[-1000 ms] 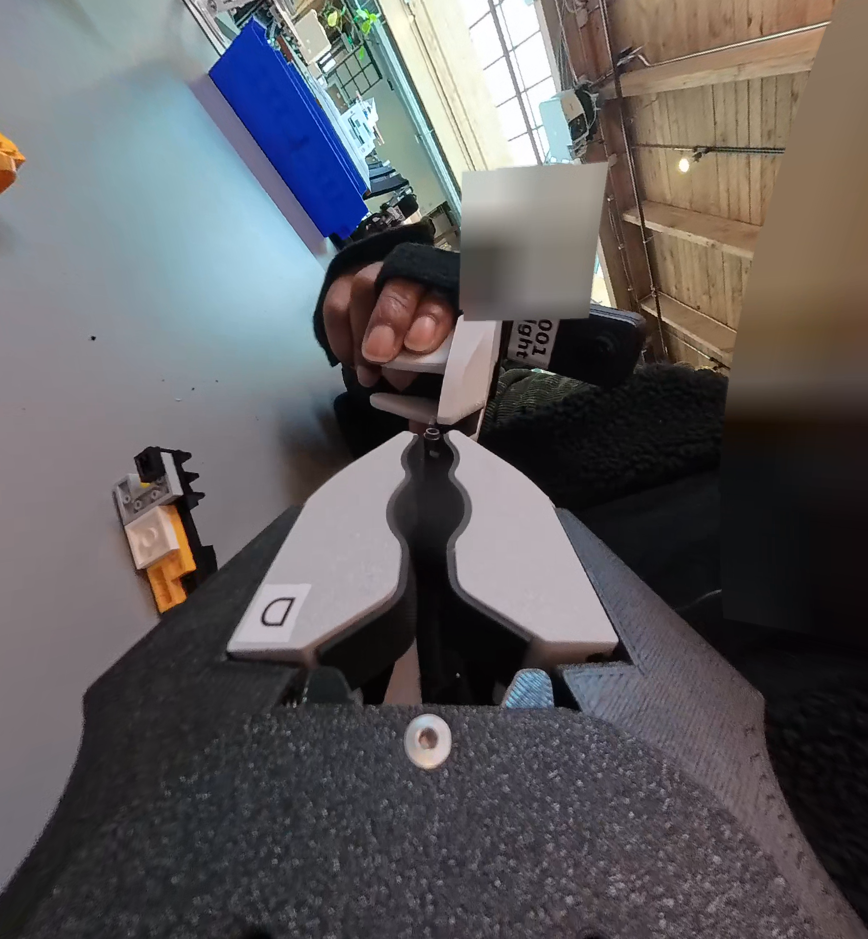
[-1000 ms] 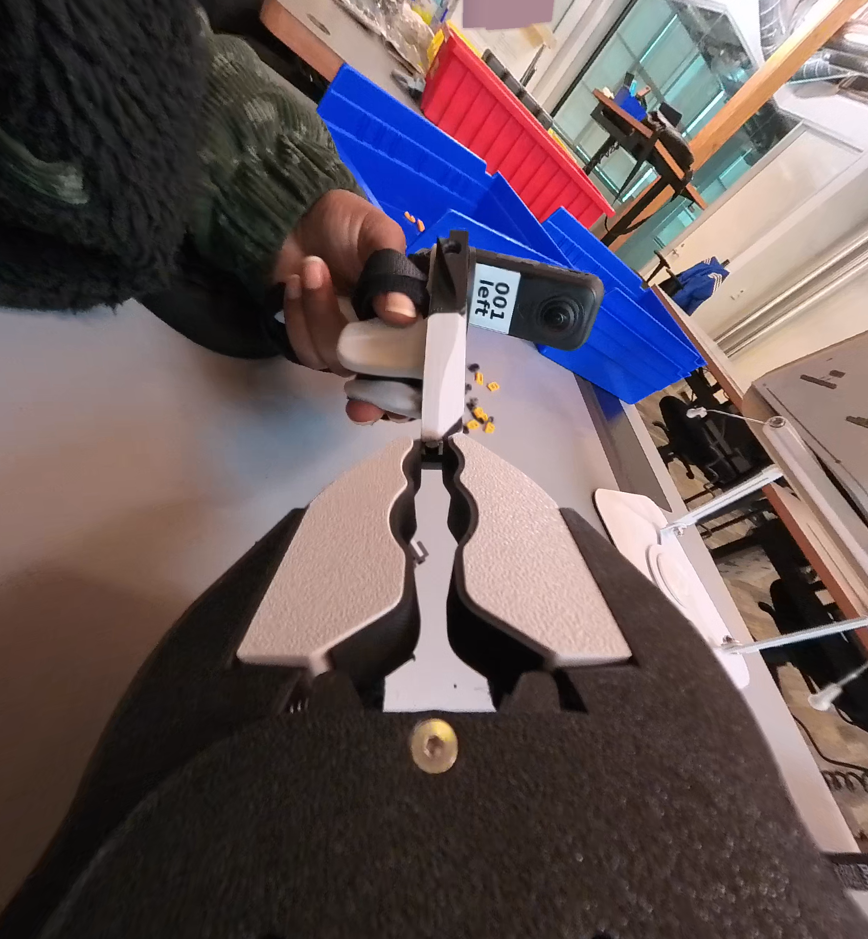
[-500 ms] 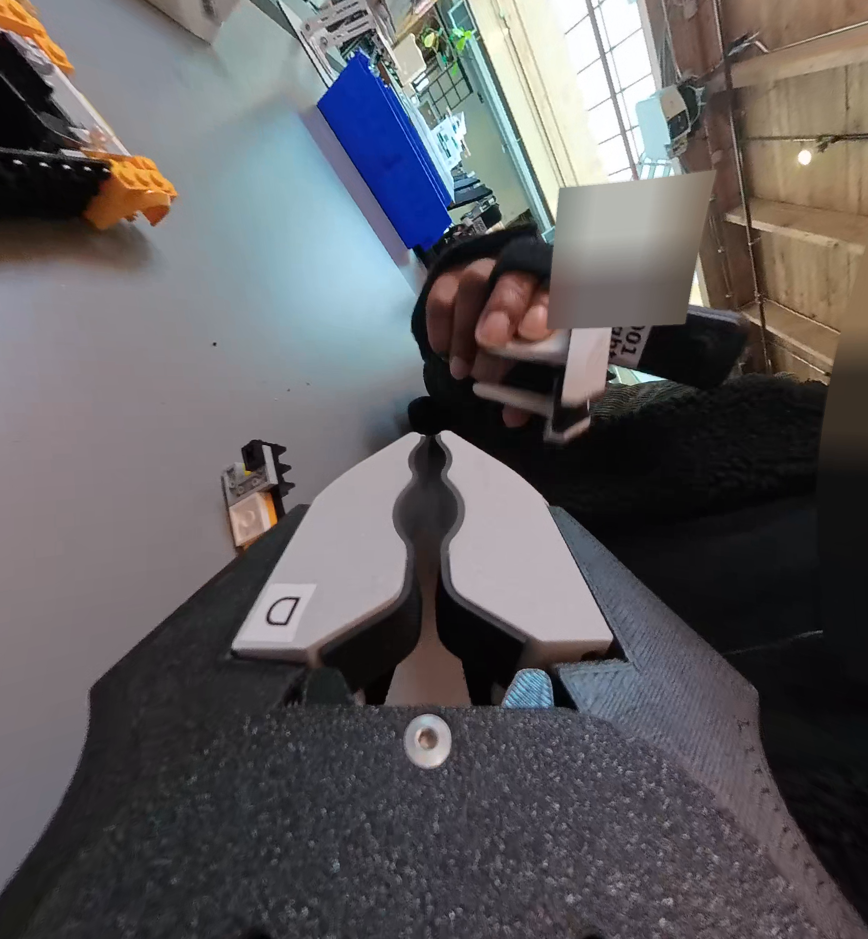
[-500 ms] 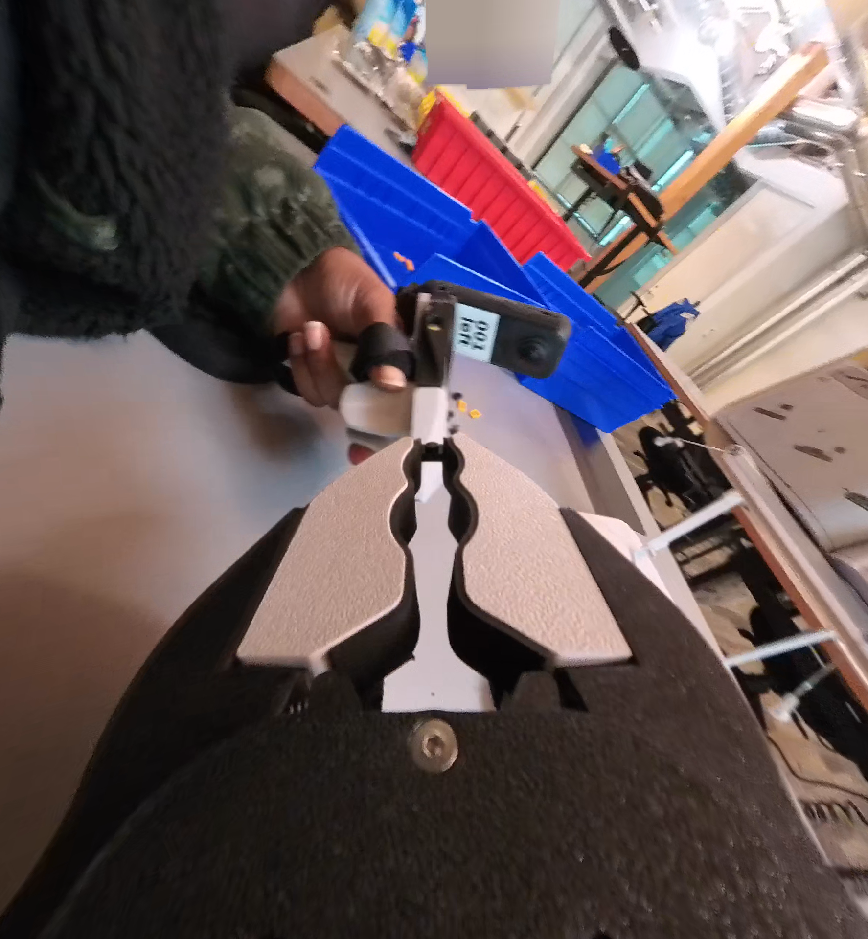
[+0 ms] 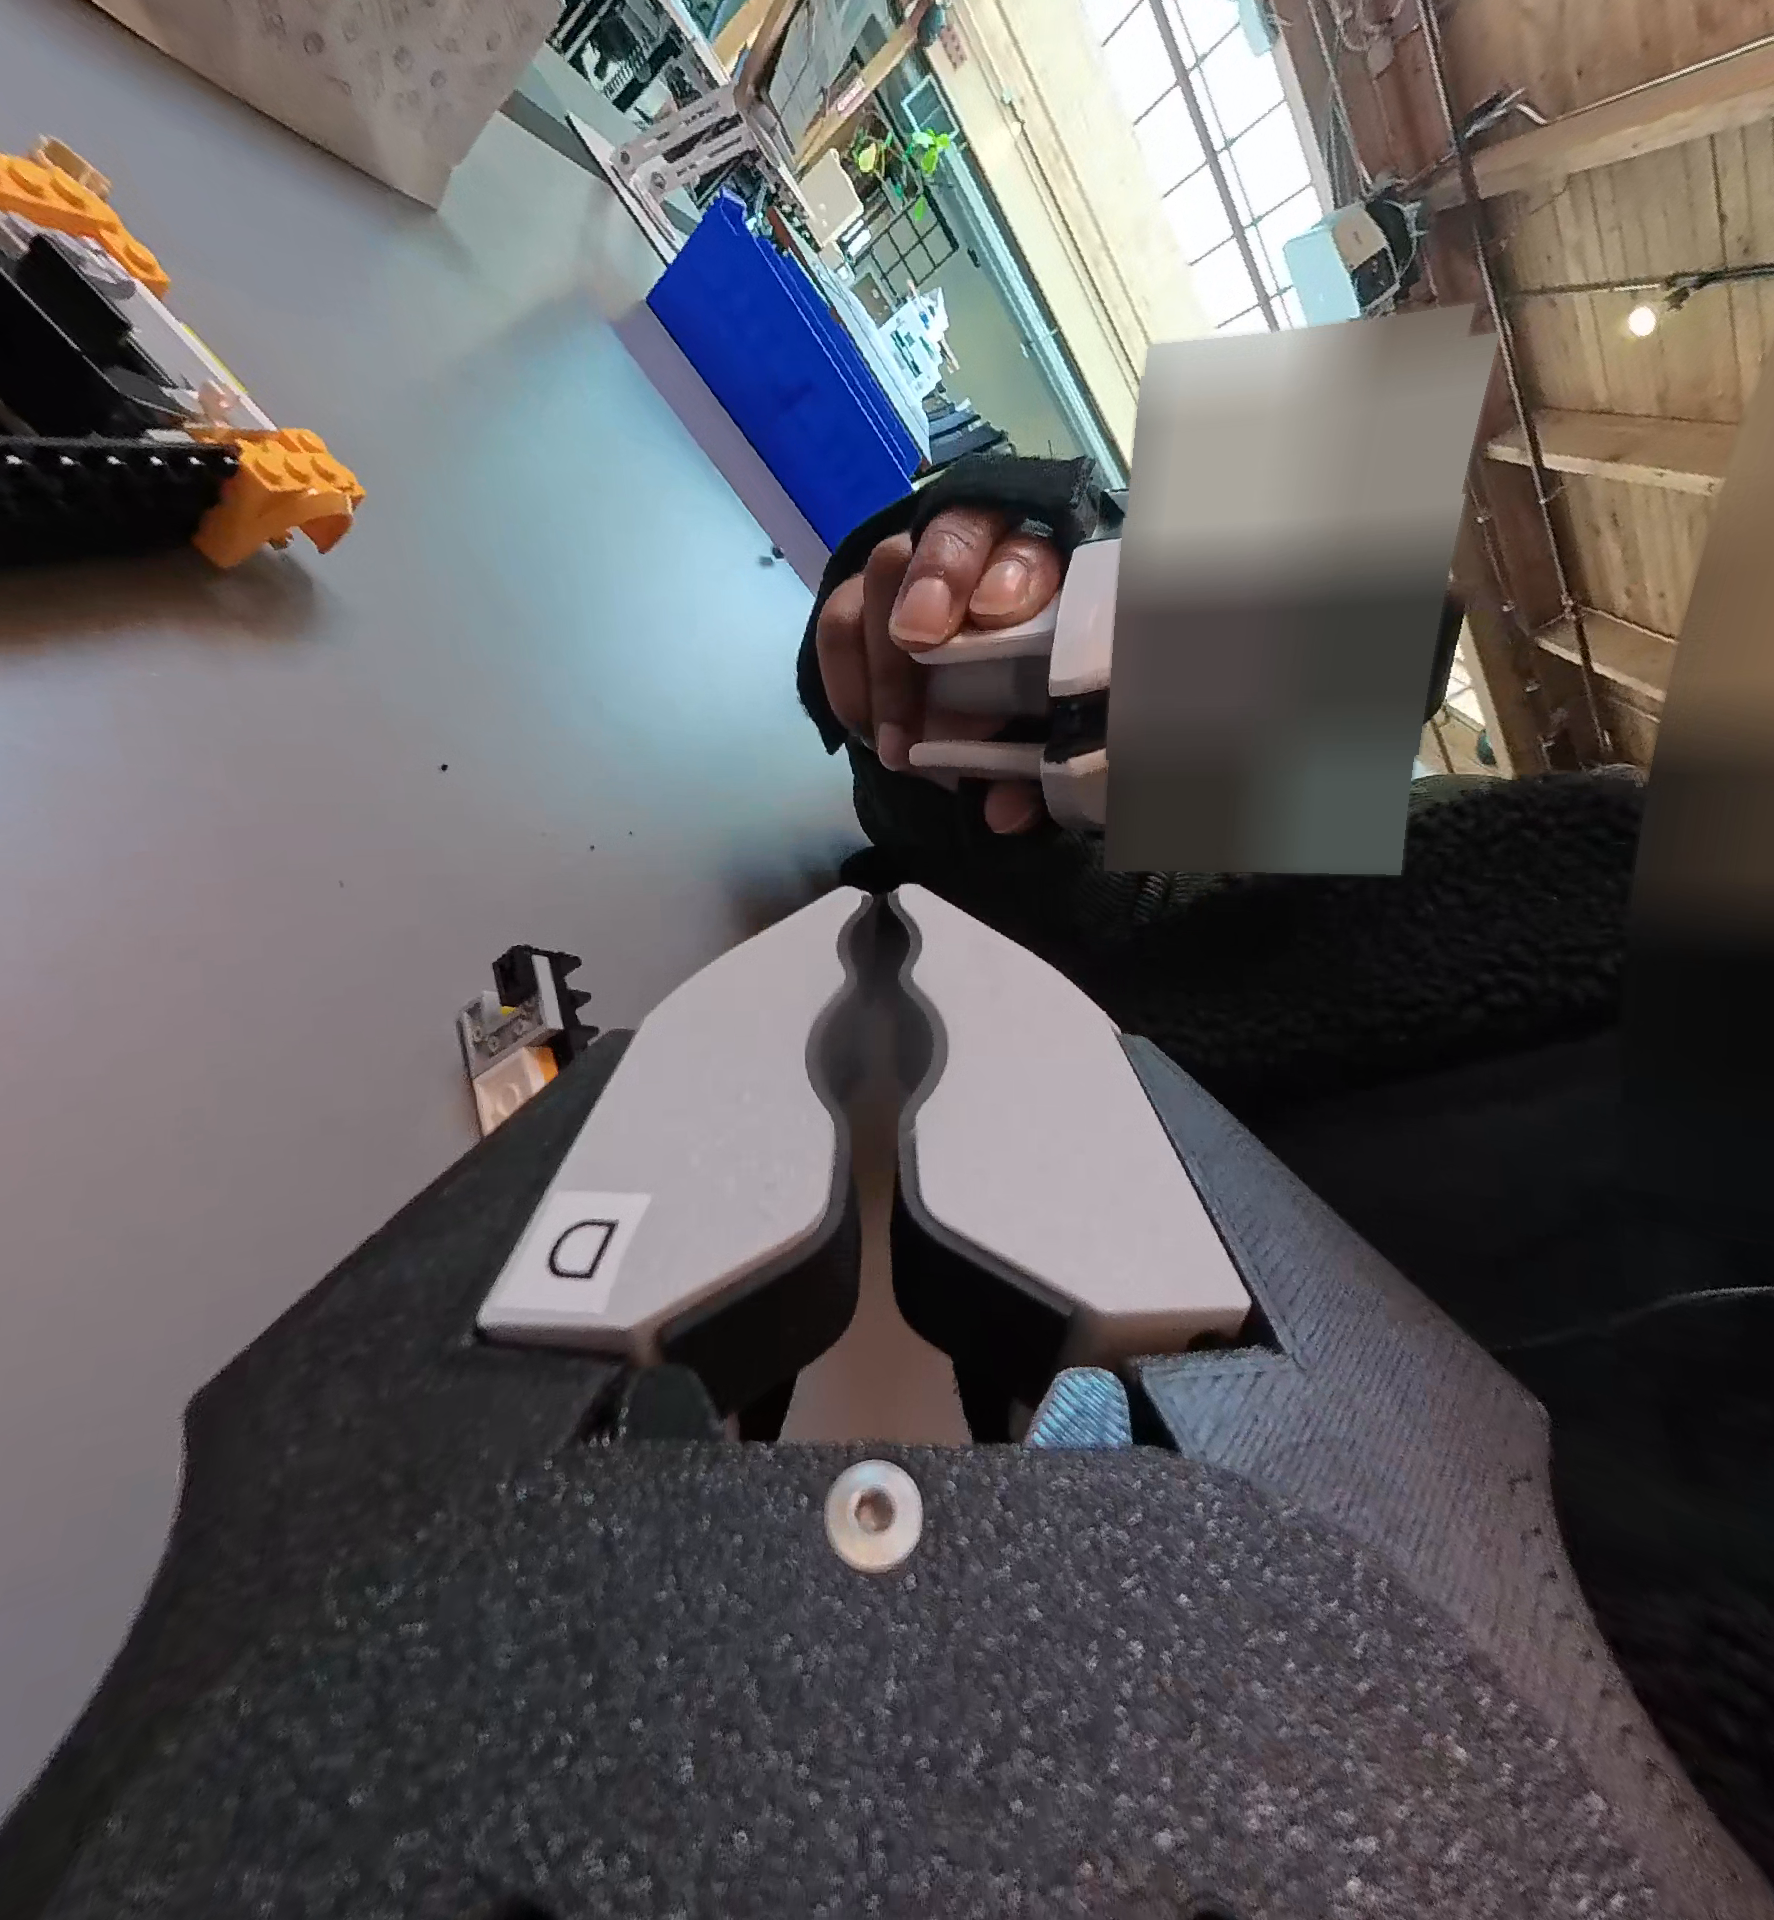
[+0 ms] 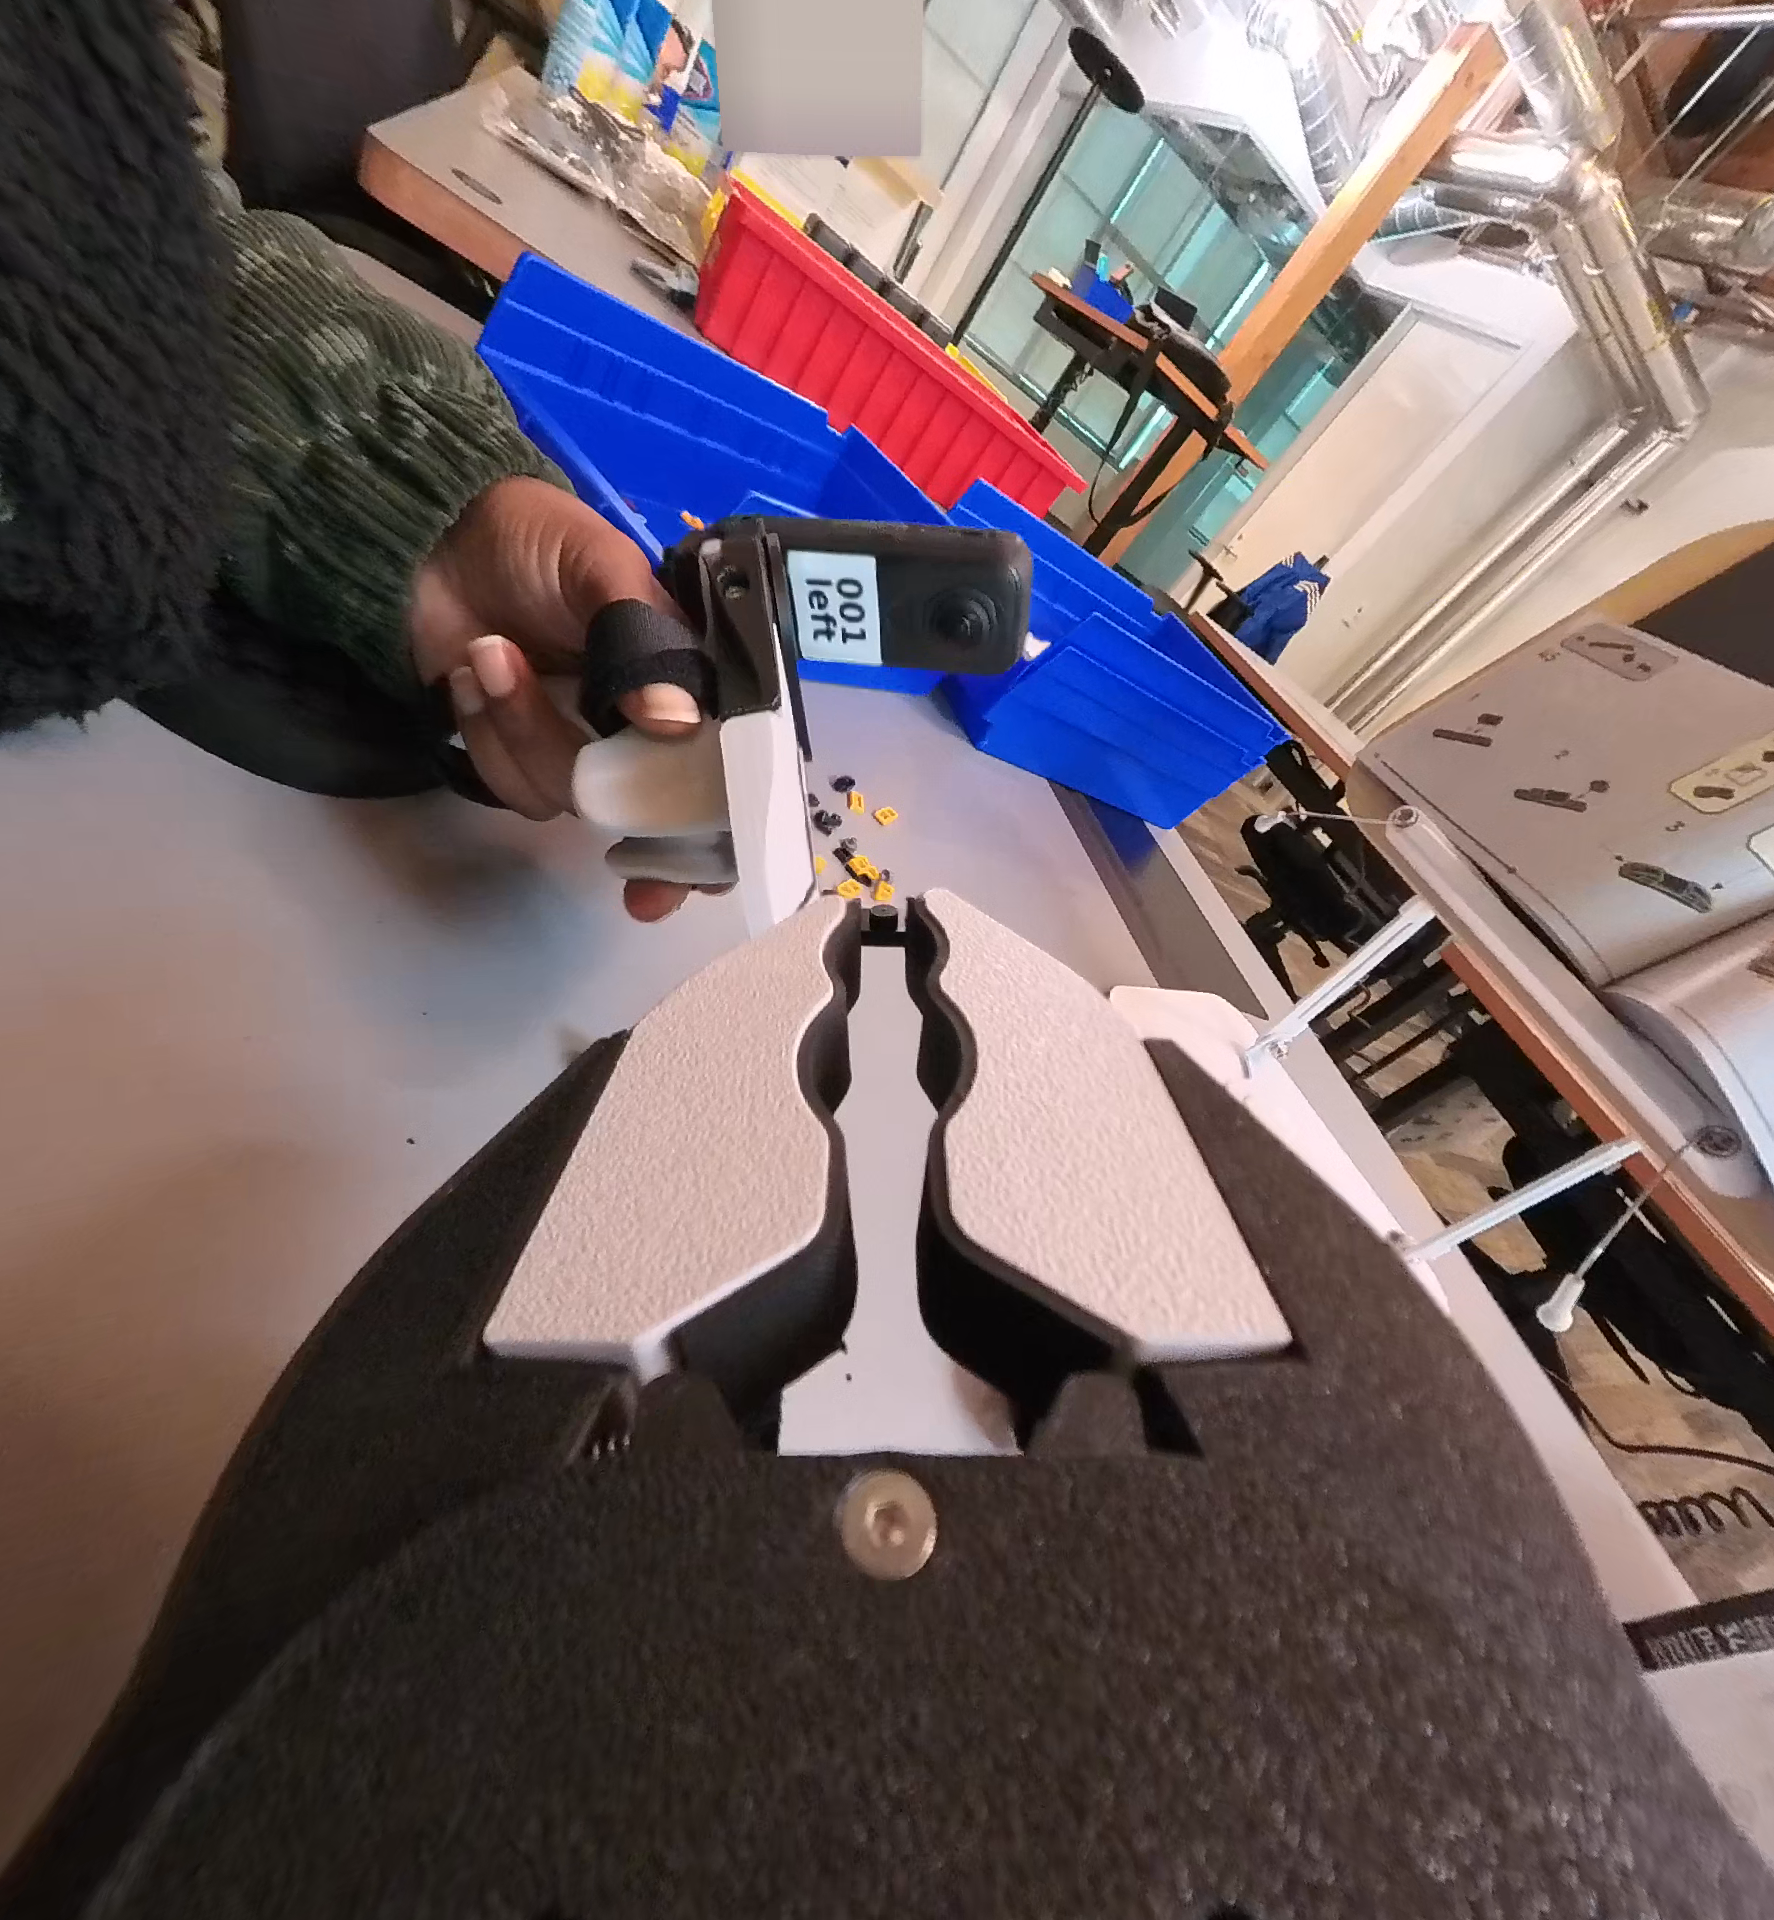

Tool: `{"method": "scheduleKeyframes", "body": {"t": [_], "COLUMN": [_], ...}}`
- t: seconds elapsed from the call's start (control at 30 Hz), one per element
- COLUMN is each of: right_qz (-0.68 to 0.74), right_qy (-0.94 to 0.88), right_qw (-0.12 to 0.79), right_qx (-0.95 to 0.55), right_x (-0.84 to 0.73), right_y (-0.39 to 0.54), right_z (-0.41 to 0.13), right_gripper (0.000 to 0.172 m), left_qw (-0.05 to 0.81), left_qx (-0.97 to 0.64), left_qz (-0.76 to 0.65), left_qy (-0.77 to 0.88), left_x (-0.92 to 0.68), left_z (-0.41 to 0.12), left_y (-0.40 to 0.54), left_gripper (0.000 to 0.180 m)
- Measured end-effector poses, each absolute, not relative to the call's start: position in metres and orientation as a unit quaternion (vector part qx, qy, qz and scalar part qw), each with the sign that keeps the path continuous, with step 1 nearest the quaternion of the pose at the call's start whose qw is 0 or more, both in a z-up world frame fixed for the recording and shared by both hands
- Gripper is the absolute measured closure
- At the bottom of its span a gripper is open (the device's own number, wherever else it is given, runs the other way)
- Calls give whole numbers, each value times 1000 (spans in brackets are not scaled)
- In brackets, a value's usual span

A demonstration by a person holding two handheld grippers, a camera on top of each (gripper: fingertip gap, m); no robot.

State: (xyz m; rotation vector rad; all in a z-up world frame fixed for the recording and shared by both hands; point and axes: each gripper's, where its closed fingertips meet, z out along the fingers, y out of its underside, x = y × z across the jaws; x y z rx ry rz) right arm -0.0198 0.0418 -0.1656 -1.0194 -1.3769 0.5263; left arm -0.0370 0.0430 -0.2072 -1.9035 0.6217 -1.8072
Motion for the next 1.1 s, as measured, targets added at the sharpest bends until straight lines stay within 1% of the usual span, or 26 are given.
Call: {"method": "scheduleKeyframes", "body": {"t": [0.2, 0.4, 0.5, 0.63, 0.8, 0.97, 1.1], "right_qz": [231, 263, 295, 318, 328, 310, 304], "right_qy": [-593, -567, -551, -556, -583, -604, -611], "right_qw": [623, 614, 607, 592, 569, 564, 561], "right_qx": [-456, -483, -491, -489, -478, -469, -468], "right_x": [-19, -17, -17, -24, -38, -45, -47], "right_y": [47, 54, 54, 48, 33, 27, 26], "right_z": [-169, -172, -171, -175, -184, -191, -192], "right_gripper": [164, 164, 164, 164, 164, 164, 162], "left_qw": [240, 265, 268, 260, 213, 153, 160], "left_qx": [-692, -691, -669, -650, -626, -626, -651], "left_qz": [-641, -627, -651, -677, -722, -739, -708], "left_qy": [229, 243, 239, 229, 205, 195, 224], "left_x": [-39, -38, -36, -33, -28, -26, -28], "left_z": [-207, -206, -196, -189, -183, -188, -189], "left_y": [46, 48, 45, 42, 35, 26, 25], "left_gripper": [180, 169, 161, 158, 161, 173, 174]}}
